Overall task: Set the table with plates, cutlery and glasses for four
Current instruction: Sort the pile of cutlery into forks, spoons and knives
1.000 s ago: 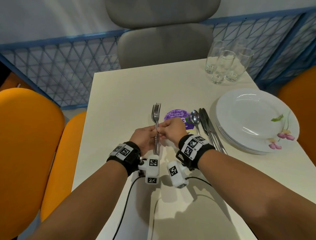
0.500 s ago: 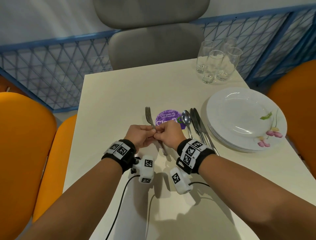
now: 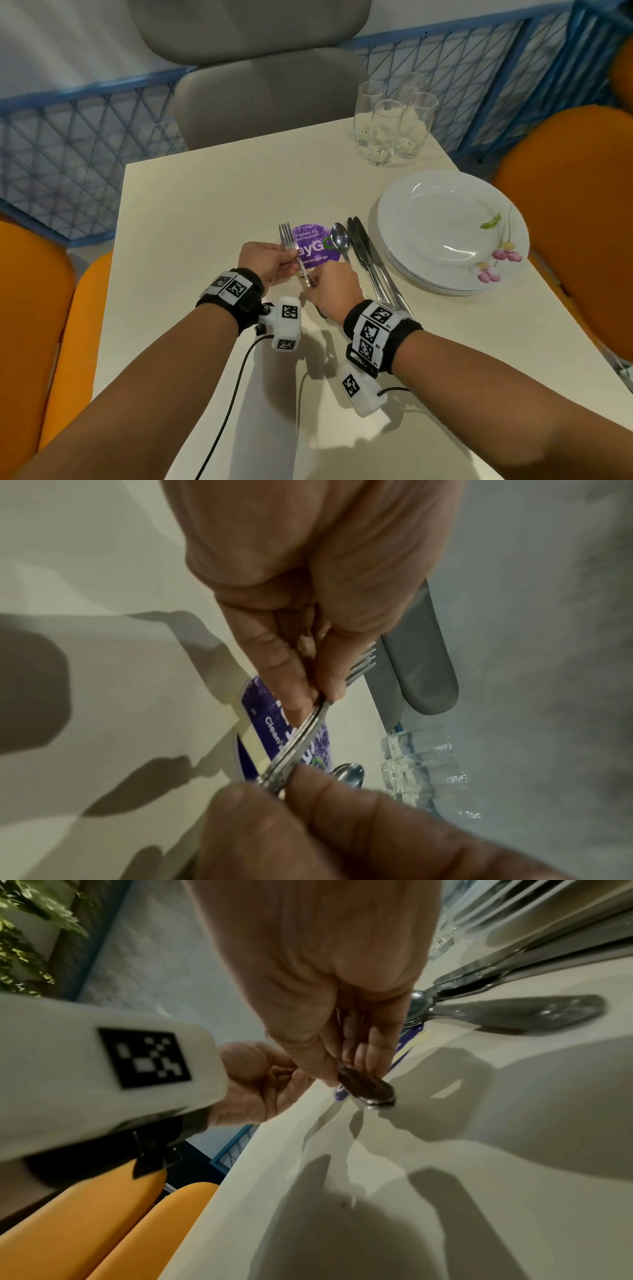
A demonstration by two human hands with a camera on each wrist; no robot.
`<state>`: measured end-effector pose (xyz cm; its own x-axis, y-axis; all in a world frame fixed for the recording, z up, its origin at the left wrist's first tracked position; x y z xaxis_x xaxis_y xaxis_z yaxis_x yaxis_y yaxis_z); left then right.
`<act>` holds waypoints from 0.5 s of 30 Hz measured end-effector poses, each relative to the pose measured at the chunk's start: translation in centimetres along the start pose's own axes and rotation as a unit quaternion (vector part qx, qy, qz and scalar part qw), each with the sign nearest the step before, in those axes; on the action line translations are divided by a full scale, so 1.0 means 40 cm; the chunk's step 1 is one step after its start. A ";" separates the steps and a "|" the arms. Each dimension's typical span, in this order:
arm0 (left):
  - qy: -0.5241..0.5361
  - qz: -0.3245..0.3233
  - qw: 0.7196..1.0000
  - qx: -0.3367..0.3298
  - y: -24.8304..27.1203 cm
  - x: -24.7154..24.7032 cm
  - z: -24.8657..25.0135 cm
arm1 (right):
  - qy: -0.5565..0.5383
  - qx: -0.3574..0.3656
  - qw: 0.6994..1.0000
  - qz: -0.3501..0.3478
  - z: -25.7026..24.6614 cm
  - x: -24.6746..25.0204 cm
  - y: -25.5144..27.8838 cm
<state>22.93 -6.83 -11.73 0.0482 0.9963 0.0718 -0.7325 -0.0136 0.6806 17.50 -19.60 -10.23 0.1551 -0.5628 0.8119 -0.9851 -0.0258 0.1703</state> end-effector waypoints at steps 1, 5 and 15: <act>-0.001 -0.005 1.000 0.004 -0.004 -0.011 0.003 | 0.007 -0.007 1.000 0.001 0.010 0.003 0.010; -0.027 -0.020 0.999 0.021 -0.014 -0.065 0.000 | 0.022 -0.037 0.999 0.008 0.044 0.011 0.027; -0.166 0.000 0.986 -0.007 -0.032 -0.141 0.009 | 0.052 -0.063 0.997 -0.017 0.078 0.028 0.048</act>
<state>23.84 -12.46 -12.73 0.2660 0.9137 0.3072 -0.7411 -0.0100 0.6714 15.53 -22.85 -10.74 0.2023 -0.4748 0.8565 -0.9629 0.0633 0.2625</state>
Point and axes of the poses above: each hand's wrist, its own y-axis away from the middle knuckle, its own x-axis out of the back of the hand, z = x × y, the point moved 7 cm from there along -y, towards the middle knuckle, and after that the axes turned 7 degrees about x, right-handed, at the moved point
